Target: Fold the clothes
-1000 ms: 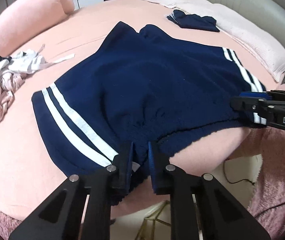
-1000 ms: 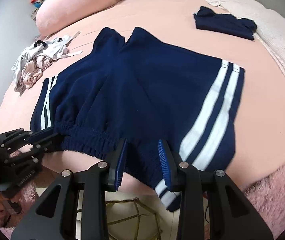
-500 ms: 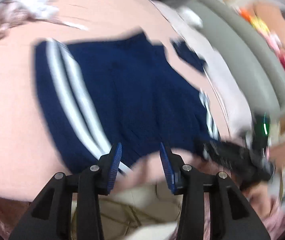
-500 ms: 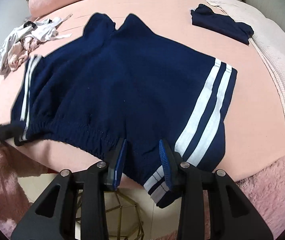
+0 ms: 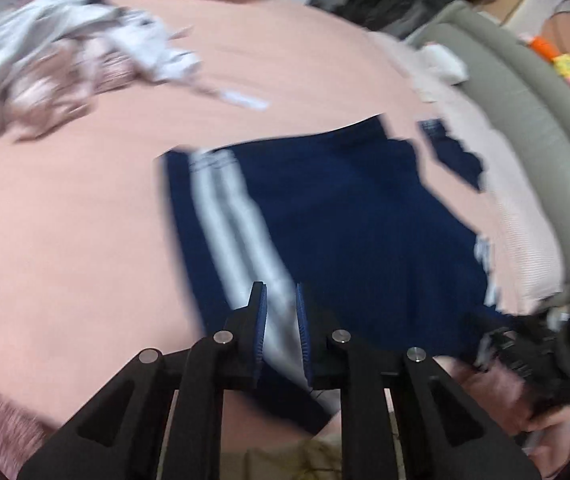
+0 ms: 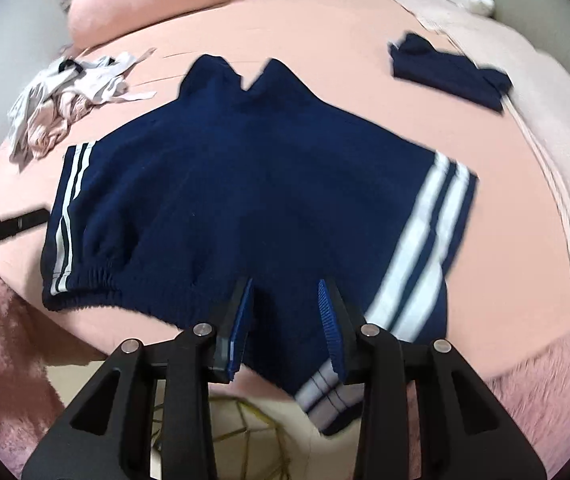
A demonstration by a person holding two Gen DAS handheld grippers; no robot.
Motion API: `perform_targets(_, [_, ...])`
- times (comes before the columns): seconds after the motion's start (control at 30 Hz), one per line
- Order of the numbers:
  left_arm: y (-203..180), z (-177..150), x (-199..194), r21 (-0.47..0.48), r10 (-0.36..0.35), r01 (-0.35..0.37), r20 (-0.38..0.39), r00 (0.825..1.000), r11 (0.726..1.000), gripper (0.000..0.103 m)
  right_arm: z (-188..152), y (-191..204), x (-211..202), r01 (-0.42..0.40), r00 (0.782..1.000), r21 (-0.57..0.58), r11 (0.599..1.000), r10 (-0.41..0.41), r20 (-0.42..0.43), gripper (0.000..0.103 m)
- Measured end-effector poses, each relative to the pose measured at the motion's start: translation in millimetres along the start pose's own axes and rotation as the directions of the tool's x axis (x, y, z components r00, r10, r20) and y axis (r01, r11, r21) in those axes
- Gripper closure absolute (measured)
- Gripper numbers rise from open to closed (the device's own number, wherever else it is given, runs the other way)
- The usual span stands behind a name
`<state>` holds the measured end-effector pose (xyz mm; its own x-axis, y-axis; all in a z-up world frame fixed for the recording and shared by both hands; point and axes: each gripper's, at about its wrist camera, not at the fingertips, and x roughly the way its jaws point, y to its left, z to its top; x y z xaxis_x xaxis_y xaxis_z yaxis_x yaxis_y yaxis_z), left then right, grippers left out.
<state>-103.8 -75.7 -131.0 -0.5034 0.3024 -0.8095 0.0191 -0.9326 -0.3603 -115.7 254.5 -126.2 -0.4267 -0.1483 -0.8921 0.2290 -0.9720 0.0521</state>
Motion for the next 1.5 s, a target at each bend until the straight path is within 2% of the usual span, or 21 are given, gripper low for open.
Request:
perform_targets(0.03, [-2,6,7,0.021,-0.010,0.010,-0.003,1.000,1.000,0.085,0,0,6,0.002,1.000,0.002,1.000,-0.002,-0.020,0.069])
perform_targets(0.1, [4,19,27,0.032,0.063,-0.061,-0.051,0.997,0.998,0.085,1,-2,15,0.002,0.999,0.008,1.000,-0.002,-0.054,0.069])
perform_targets(0.17, [22,28,33,-0.022,0.154,-0.155,-0.066,0.986,0.988,0.085,2,-6,16,0.003,0.997,0.007,1.000,-0.003,-0.073,0.069])
perform_targets(0.23, [41,28,18,-0.090,0.215,-0.217,-0.033,0.976,0.972,0.085,7,-6,14,0.020,0.996,-0.017,1.000,-0.021,-0.089,0.069])
perform_targets(0.3, [59,27,0,-0.161,0.273,-0.269,0.004,0.962,0.950,0.084,19,-4,6,0.011,0.998,-0.036,0.999,-0.013,-0.065,0.068])
perform_targets(0.4, [65,27,-10,-0.160,0.192,-0.182,0.044,0.980,0.970,0.082,42,3,0,-0.056,0.998,-0.059,0.997,0.055,-0.025,0.068])
perform_targets(0.5, [51,36,-1,-0.096,0.081,-0.075,0.066,0.995,0.993,0.077,77,17,9,-0.110,0.994,-0.089,0.990,0.110,-0.012,0.068])
perform_targets(0.6, [39,49,19,-0.059,0.014,-0.011,0.059,0.998,0.998,0.077,114,36,28,-0.123,0.992,-0.117,0.985,0.126,0.012,0.068])
perform_targets(0.67, [37,62,37,-0.073,0.010,-0.006,0.049,0.999,0.997,0.077,132,44,48,-0.143,0.990,-0.105,0.984,0.143,-0.007,0.068])
perform_targets(0.8, [61,65,50,-0.163,0.020,-0.012,0.045,0.999,0.987,0.077,161,52,95,-0.169,0.985,-0.102,0.980,0.163,-0.062,0.068])
perform_targets(0.87, [63,66,48,-0.161,0.075,-0.066,0.050,0.996,0.985,0.077,171,52,117,-0.146,0.987,-0.105,0.984,0.137,-0.087,0.069])
perform_targets(0.9, [64,66,46,-0.147,0.128,-0.118,0.055,0.990,0.982,0.078,175,51,124,-0.154,0.985,-0.092,0.984,0.146,-0.090,0.069])
perform_targets(0.93, [65,66,46,-0.145,0.137,-0.127,0.057,0.989,0.981,0.078,179,49,129,-0.165,0.984,-0.077,0.983,0.158,-0.083,0.069])
perform_targets(1.07, [70,63,43,-0.147,0.105,-0.095,0.058,0.993,0.985,0.078,193,46,133,-0.186,0.982,-0.019,0.982,0.185,-0.048,0.069])
perform_targets(1.23, [51,55,33,-0.088,0.049,-0.046,0.035,0.998,0.995,0.077,177,43,91,-0.247,0.969,0.013,0.969,0.247,-0.005,0.068])
perform_targets(1.37, [10,37,24,0.033,-0.022,0.023,-0.015,1.000,0.999,0.077,126,44,52,-0.232,0.972,-0.012,0.973,0.232,-0.031,0.068])
perform_targets(1.5, [-32,9,21,0.143,-0.098,0.109,-0.084,0.992,0.984,0.077,62,32,29,-0.181,0.981,0.002,0.983,0.181,-0.075,0.068])
